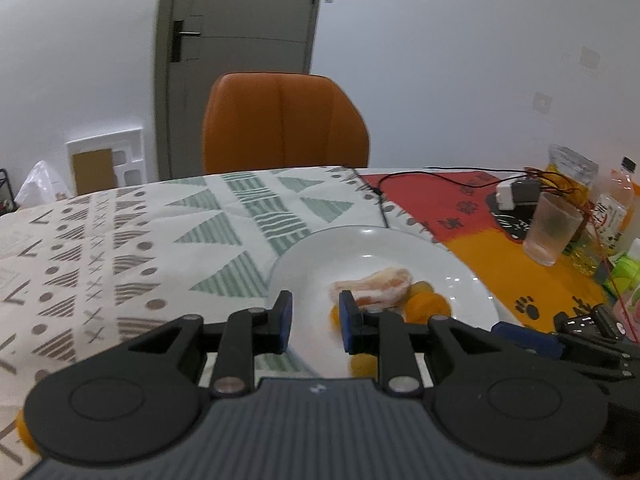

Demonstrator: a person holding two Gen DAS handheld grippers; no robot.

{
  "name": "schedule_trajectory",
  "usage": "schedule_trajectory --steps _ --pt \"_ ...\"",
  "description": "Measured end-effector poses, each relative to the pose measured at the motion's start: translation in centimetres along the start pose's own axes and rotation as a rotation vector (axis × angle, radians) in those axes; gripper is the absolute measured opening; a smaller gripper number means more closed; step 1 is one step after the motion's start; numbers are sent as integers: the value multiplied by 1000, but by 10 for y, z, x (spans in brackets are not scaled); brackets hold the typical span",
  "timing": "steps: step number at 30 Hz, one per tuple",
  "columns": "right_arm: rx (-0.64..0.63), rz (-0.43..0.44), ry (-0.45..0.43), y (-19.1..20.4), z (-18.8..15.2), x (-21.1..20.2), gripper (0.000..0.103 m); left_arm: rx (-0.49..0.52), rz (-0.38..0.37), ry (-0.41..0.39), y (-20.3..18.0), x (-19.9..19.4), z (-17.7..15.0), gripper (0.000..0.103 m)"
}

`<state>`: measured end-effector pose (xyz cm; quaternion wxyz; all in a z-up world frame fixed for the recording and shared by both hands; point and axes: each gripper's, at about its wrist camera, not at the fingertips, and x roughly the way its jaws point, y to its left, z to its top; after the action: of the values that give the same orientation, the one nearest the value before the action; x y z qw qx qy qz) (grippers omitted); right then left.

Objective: Organize fruits
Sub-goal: 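Carry the yellow plum and small orange to the white plate and open both grippers, then move both grippers back toward the remaining fruits on the tablecloth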

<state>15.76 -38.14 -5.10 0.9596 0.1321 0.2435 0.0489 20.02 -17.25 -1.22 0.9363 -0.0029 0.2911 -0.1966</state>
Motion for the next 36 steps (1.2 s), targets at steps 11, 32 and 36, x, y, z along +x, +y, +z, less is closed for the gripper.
schedule_trajectory --steps 11,32,36 --pt "-10 51 16 25 -4 12 50 -34 109 -13 39 -23 -7 55" --pt "6 104 -18 69 -5 22 103 -141 254 -35 103 -72 -29 97" --pt "-22 110 -21 78 -9 22 103 -192 258 -44 114 -81 -39 97"
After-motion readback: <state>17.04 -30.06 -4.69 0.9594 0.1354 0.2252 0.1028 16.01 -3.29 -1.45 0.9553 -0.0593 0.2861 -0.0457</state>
